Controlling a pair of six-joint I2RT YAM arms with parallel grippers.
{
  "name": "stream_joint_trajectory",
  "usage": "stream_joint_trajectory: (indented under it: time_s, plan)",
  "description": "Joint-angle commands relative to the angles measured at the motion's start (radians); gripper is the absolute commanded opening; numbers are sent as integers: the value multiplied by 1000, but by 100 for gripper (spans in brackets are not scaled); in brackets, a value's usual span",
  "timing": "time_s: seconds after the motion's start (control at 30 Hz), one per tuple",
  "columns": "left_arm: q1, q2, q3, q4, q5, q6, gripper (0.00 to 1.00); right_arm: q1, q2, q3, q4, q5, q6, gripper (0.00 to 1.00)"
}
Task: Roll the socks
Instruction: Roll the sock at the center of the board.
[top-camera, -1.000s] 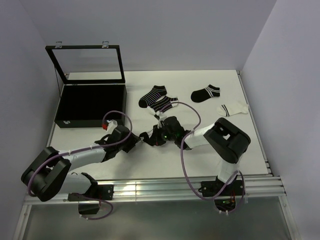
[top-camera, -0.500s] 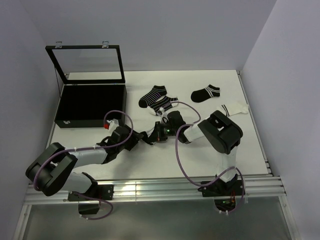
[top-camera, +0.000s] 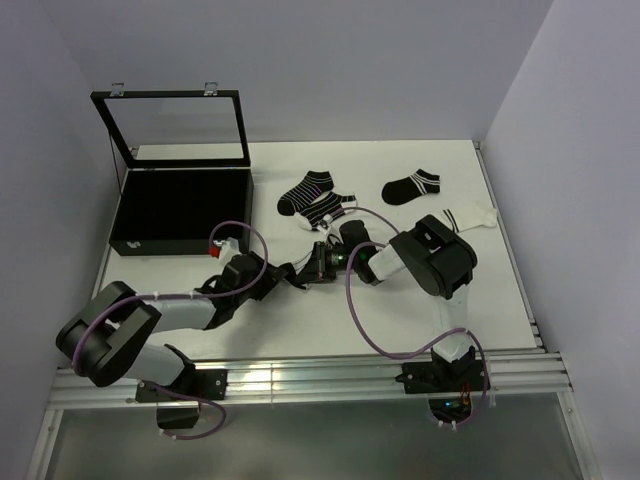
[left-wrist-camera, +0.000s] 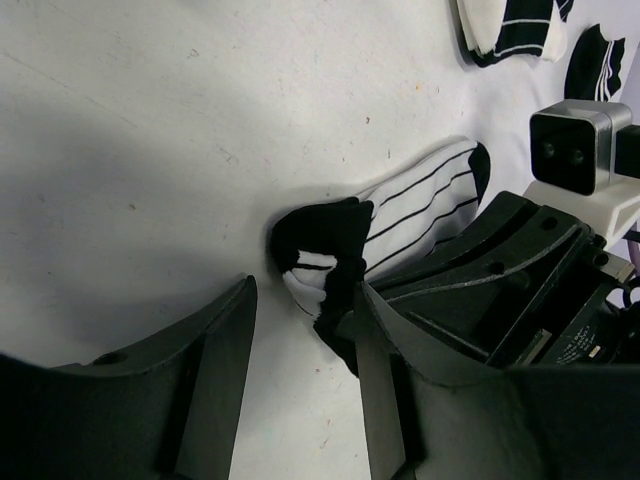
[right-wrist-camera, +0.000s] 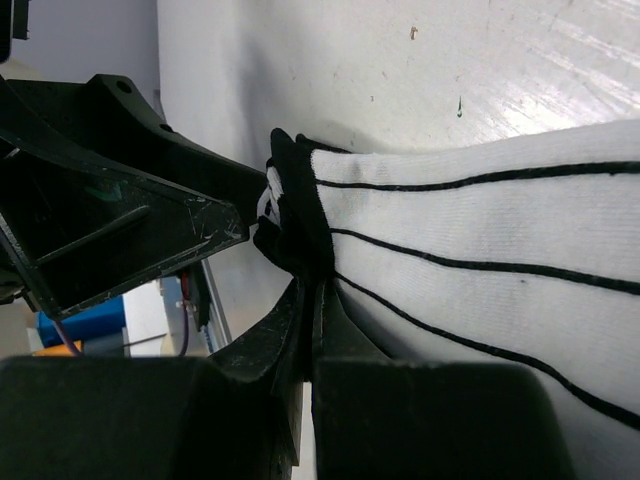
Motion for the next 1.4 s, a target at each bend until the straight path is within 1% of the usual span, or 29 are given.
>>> stream_joint_trajectory:
  time_s: [0.0, 0.27, 0.4, 0.67, 0.77, 0.87, 0.9, 0.97, 1.0, 1.07, 1.17, 1.2, 1.23, 1.27, 1.3, 1.33, 1.37]
  plan:
    - [-4, -14, -35, -11, -2, 47, 50, -7, 52, 0, -58, 9, 3, 0]
    - [-4, 44, -32, 51, 26, 67, 49, -15, 67, 13, -67, -3, 21, 0]
    - [-4, 83, -24, 71, 32, 68, 47, -17, 68, 12, -65, -6, 24, 0]
    - [-4, 126, 0, 67, 31, 73, 39, -18, 67, 17, -85, -3, 9, 0]
    - [-4, 129, 5, 56, 25, 70, 35, -18, 68, 15, -85, -3, 7, 0]
    - [-4, 133, 11, 47, 25, 70, 28, -18, 62, 17, -95, 0, -2, 0]
    - [-4, 135, 13, 42, 23, 70, 21, -18, 61, 18, -104, 6, -8, 0]
    - [-4, 138, 19, 33, 22, 73, 14, -18, 53, 23, -130, 17, -26, 0]
    - [-4, 140, 23, 30, 22, 75, 7, -18, 50, 23, -138, 21, -32, 0]
    - [-4, 143, 33, 19, 20, 81, 0, -18, 35, 24, -164, 37, -54, 2]
    - [-4, 140, 51, -7, 9, 91, 0, -17, -10, 23, -212, 64, -95, 8]
    - [-5, 137, 57, -39, 5, 93, 0, -15, -23, 23, -229, 87, -109, 10]
    - [-7, 130, 74, -57, -3, 96, 0, -14, -42, 21, -248, 107, -124, 15]
    - [-8, 127, 83, -76, -8, 107, 0, -11, -85, 20, -291, 130, -158, 18]
    - [-10, 124, 95, -130, -26, 110, 0, -3, -109, 20, -312, 182, -176, 20]
    - [-13, 120, 124, -161, -37, 114, 0, 3, -134, 18, -334, 208, -195, 28]
    - [-18, 118, 138, -194, -46, 127, 0, 9, -184, 17, -370, 237, -224, 32]
